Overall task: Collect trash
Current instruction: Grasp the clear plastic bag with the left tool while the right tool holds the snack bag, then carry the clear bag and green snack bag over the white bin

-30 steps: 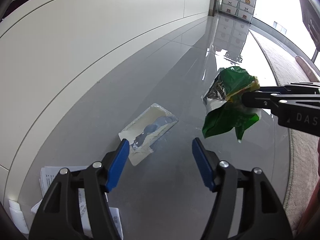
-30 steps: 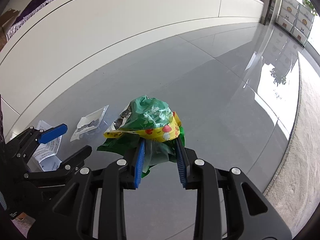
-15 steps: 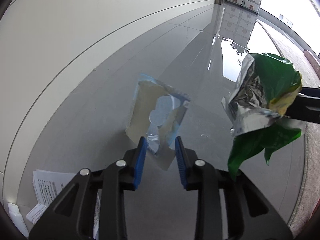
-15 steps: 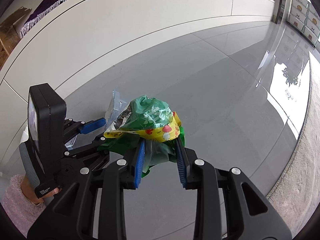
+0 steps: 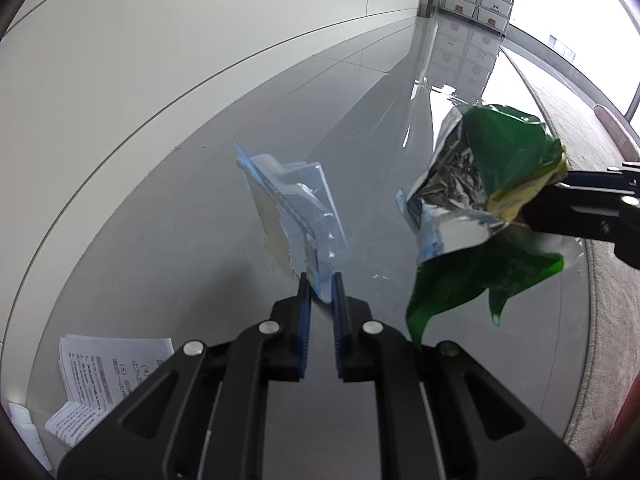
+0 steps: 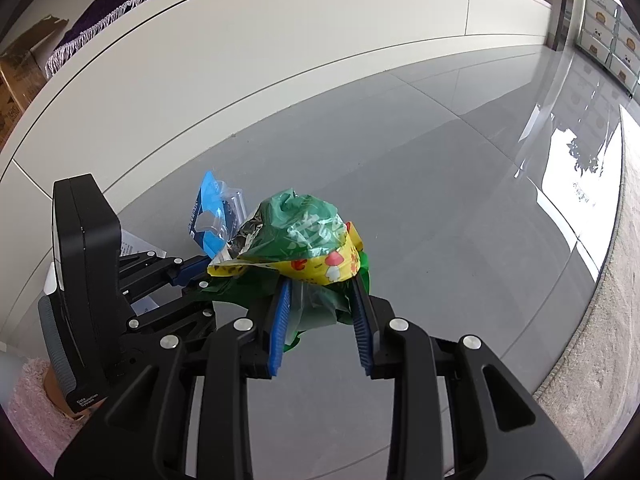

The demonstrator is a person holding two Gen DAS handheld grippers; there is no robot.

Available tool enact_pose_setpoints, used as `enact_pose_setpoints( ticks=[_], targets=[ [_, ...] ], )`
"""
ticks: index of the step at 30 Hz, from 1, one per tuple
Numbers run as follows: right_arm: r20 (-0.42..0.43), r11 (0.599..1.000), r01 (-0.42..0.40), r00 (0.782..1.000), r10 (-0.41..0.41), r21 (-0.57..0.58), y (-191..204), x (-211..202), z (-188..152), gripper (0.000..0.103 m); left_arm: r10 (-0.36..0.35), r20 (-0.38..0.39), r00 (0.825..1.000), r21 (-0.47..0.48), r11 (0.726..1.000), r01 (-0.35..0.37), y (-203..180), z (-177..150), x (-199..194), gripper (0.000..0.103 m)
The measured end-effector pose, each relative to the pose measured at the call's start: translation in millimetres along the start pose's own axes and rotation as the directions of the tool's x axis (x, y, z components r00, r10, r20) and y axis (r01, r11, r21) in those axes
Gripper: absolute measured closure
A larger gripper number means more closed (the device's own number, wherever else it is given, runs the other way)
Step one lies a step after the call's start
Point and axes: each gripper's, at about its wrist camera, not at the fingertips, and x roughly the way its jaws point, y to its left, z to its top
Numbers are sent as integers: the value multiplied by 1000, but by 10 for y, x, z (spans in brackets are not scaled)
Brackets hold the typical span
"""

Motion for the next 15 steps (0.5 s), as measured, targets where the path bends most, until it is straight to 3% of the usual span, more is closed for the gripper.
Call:
enact_pose_setpoints(
  ticks=[9, 15],
  targets=[
    [4, 997, -29, 1000, 30, -68, 159, -111, -81, 75, 28, 1, 1000, -37, 999, -28, 145, -171, -367, 93],
    [29, 986, -68, 997, 73, -150, 457, -352, -200, 75, 95, 7, 995, -93, 991, -94, 185, -446, -890, 93]
  ],
)
